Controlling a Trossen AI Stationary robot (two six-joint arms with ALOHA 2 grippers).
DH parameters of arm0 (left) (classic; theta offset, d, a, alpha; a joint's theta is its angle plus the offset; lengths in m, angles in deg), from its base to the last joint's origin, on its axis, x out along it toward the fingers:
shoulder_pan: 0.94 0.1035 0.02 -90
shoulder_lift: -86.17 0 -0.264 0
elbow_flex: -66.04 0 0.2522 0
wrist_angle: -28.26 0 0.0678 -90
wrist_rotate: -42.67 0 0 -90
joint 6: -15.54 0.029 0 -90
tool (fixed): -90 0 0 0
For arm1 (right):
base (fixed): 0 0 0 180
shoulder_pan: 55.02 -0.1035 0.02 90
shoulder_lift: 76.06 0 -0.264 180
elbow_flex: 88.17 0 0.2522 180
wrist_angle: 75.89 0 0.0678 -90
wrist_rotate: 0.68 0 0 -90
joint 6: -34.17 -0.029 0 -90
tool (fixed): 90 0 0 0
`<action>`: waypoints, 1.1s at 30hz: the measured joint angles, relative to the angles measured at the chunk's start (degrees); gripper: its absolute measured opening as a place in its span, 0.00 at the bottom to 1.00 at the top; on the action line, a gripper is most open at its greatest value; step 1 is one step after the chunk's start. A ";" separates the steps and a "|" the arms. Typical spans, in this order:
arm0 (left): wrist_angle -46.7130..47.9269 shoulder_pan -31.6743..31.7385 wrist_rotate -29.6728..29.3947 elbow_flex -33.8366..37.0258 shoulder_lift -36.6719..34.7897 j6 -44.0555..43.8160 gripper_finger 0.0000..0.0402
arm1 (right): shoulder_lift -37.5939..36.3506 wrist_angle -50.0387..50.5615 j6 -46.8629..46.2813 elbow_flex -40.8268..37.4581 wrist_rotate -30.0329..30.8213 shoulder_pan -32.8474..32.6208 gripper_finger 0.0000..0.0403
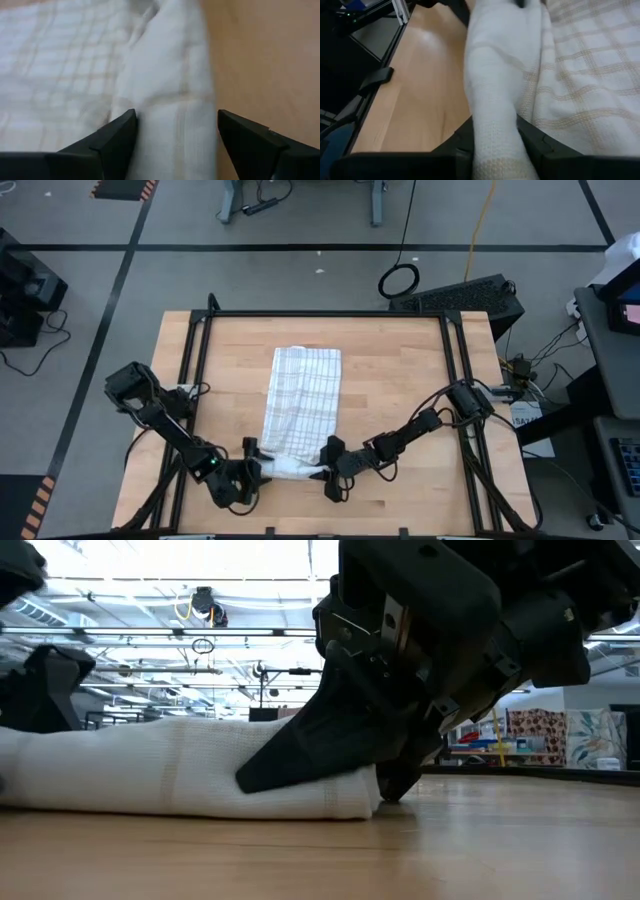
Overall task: Roll towel
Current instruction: Roll the white towel
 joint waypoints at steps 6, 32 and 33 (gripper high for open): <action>2.38 0.83 0.94 0.00 0.00 -3.69 0.56 | -1.61 0.86 8.73 -0.17 -1.08 -0.40 0.26; 0.19 1.16 8.59 -0.09 -0.37 -14.94 0.12 | -9.76 7.45 35.07 -0.14 22.50 -12.83 0.57; 0.05 1.16 8.75 -0.09 -0.46 -15.35 0.12 | -9.14 5.87 35.23 -0.06 21.84 -12.76 0.56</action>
